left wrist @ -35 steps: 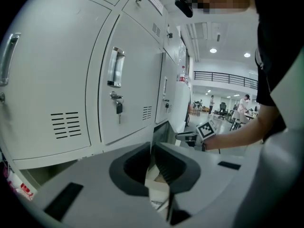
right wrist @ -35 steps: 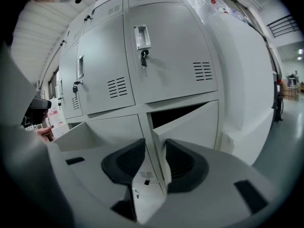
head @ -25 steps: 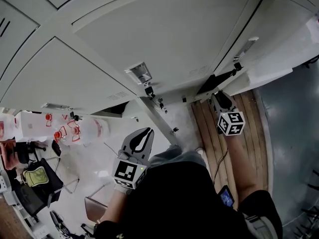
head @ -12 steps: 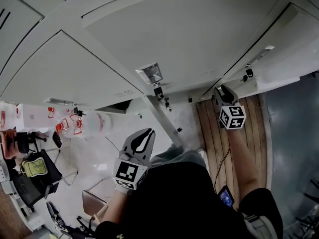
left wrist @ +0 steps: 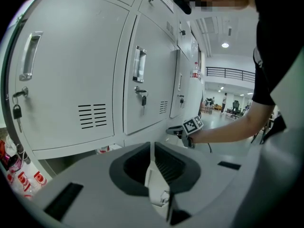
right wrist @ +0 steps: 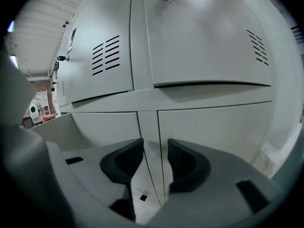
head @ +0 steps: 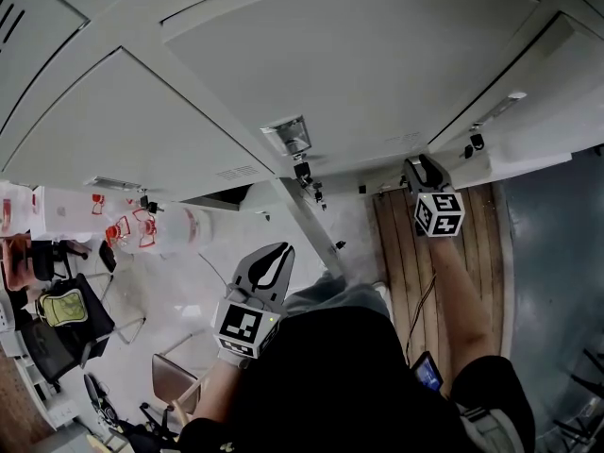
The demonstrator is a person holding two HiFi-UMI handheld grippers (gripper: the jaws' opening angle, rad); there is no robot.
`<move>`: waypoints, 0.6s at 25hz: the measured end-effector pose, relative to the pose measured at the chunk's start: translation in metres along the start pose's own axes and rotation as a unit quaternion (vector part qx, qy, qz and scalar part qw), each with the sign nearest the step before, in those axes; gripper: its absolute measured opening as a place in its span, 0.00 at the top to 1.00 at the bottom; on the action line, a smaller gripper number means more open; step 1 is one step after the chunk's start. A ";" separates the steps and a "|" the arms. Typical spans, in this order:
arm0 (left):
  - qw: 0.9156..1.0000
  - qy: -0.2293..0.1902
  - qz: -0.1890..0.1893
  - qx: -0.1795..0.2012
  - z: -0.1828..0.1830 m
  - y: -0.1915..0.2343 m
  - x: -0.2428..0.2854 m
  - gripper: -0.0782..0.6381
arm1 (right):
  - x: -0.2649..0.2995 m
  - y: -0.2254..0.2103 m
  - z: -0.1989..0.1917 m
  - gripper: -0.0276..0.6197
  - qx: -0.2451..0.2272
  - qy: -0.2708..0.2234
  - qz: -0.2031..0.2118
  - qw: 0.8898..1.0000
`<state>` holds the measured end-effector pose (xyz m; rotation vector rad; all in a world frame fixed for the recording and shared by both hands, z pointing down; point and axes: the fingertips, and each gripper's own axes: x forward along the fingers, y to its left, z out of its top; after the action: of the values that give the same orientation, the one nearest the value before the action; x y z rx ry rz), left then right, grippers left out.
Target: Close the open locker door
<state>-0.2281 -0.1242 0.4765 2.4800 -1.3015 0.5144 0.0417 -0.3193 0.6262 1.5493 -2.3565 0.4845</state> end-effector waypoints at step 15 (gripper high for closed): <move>1.000 -0.007 -0.004 0.009 0.008 -0.032 0.009 0.85 | -0.030 -0.004 0.004 0.72 0.010 -0.009 0.017 1.000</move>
<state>-0.1949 -0.1164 0.4704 2.5065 -1.2976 0.5094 0.0570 -0.2971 0.6110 1.5312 -2.4017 0.5057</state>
